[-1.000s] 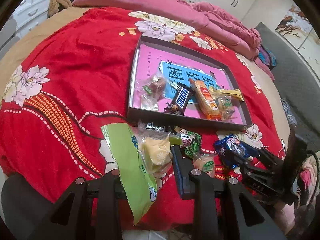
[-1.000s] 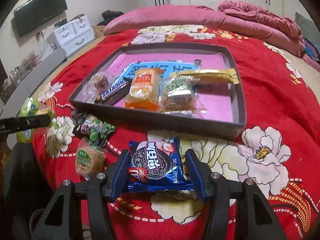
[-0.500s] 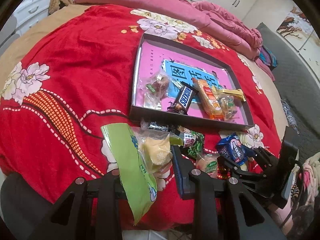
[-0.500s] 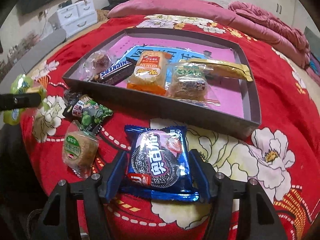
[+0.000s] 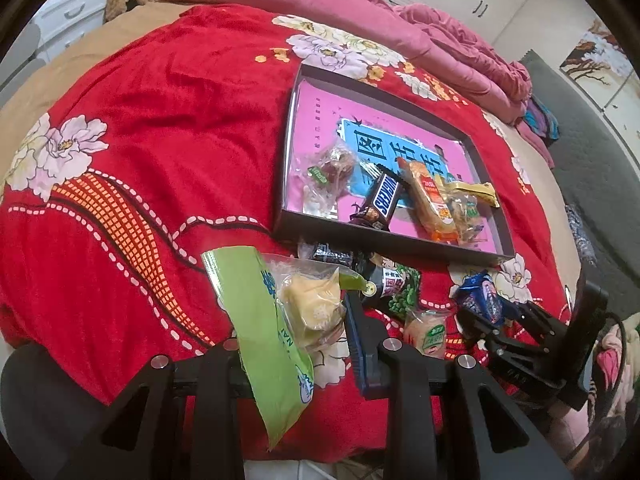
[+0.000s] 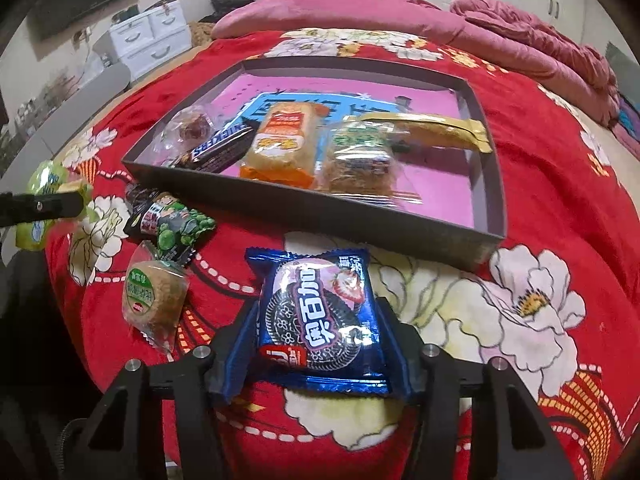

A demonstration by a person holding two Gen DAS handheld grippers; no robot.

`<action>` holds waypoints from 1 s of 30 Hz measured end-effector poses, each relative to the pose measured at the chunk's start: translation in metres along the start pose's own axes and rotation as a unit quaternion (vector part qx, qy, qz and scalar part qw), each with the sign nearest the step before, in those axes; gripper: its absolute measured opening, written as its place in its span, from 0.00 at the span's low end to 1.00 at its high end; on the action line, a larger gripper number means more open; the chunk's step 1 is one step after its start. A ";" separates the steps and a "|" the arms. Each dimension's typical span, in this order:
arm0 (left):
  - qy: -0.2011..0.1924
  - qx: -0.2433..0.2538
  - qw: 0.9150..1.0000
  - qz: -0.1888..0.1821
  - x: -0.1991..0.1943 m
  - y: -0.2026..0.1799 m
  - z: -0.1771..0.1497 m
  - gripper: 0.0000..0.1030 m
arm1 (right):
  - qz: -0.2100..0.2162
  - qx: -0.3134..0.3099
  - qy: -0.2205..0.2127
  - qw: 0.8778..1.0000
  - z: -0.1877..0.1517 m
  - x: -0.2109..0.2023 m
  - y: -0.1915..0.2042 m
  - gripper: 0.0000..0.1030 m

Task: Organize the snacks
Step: 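Lift the blue cookie pack with the right tool while the left lifts the green bar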

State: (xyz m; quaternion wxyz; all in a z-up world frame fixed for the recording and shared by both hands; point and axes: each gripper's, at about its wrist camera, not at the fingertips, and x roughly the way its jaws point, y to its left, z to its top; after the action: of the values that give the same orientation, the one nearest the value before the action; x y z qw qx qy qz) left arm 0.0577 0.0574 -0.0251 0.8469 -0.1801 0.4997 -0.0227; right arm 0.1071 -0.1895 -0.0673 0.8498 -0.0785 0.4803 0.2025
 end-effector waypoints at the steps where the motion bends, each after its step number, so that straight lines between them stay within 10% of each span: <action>1: 0.001 -0.001 1.000 -0.001 0.000 0.000 0.000 0.30 | 0.004 0.008 -0.001 1.000 0.000 -0.001 -0.004 0.53; 30: 0.009 0.007 1.000 -0.007 0.007 -0.005 -0.004 0.30 | 0.051 0.093 -0.026 0.994 -0.002 -0.014 -0.030 0.52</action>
State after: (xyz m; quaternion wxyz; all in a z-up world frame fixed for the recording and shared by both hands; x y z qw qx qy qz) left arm 0.0581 0.0506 -0.0309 0.8433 -0.1772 0.5062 -0.0336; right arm 0.1119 -0.2207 -0.0580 0.8542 0.0305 0.4781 0.2018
